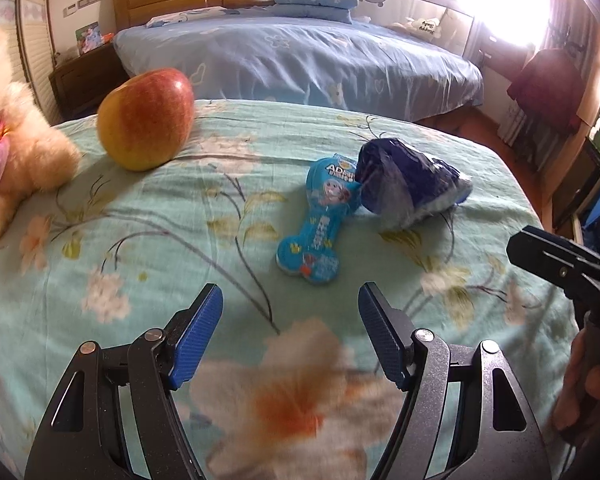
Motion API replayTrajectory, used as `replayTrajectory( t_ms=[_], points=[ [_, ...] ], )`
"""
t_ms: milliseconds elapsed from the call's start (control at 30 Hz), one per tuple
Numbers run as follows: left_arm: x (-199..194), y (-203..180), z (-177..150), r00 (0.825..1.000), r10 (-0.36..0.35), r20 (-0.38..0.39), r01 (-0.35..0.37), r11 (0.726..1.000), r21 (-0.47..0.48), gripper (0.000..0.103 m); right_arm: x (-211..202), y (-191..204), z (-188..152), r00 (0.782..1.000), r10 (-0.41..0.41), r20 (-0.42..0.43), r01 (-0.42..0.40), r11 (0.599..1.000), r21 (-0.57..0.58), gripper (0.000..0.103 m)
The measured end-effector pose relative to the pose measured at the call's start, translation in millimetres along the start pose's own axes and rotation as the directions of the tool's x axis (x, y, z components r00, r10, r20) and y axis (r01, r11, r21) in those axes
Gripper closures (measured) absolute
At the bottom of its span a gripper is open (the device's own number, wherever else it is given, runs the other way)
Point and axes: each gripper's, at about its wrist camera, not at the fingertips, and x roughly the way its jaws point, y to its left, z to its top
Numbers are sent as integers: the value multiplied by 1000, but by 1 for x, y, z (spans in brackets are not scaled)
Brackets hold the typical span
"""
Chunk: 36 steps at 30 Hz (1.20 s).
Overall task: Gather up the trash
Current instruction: 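Grasp the blue AD bottle with the left gripper while the right grasps the blue bag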
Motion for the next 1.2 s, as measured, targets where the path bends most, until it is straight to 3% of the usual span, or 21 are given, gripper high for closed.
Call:
replayTrajectory(
  t_ms=[100,367,433,500,600,667,800,900,1000,1033,1067,1133,1200],
  points=[
    [9,-1,7,1000,-8,-6,8,1000,7,31,11,-1,9,1000,3,-3,-3,1000,-8,6],
    [23,-3,22,999,-32,-12,33,999,30,32,37,-1,25,999,19,-30,-19,1000,-20,29],
    [24,-4,23,999,-37,-12,38,999,37,38,41,-1,28,999,26,-35,-27,999,-24,35],
    [25,-6,24,999,-44,-11,45,998,45,44,46,1,30,999,25,-43,-27,999,-37,45],
    [24,-8,24,999,-50,-4,50,997,56,64,52,4,30,998,34,-57,-37,998,-50,71],
    [23,-7,23,998,-60,1,60,997,53,69,53,6,29,998,33,-62,-37,997,-63,94],
    [19,-4,20,999,-52,14,52,998,38,71,47,10,25,998,42,-52,-47,995,-83,103],
    [11,3,14,999,-29,30,29,1000,4,71,40,12,21,998,44,-50,-48,994,-95,102],
    [0,18,2,999,-19,34,21,998,-65,71,33,11,21,998,48,-45,-53,993,-104,95],
    [-4,23,-3,999,-18,35,21,996,-89,71,31,10,22,998,46,-44,-51,992,-114,84],
    [-9,30,-10,999,-18,37,22,993,-117,71,29,9,23,998,40,-43,-45,991,-125,56],
    [-16,36,-19,999,-15,44,22,989,-145,71,26,6,27,999,36,-32,-41,987,-158,23],
    [-21,38,-25,999,-16,52,24,987,-157,71,26,8,34,1000,17,-23,-21,977,-212,23]
  ],
)
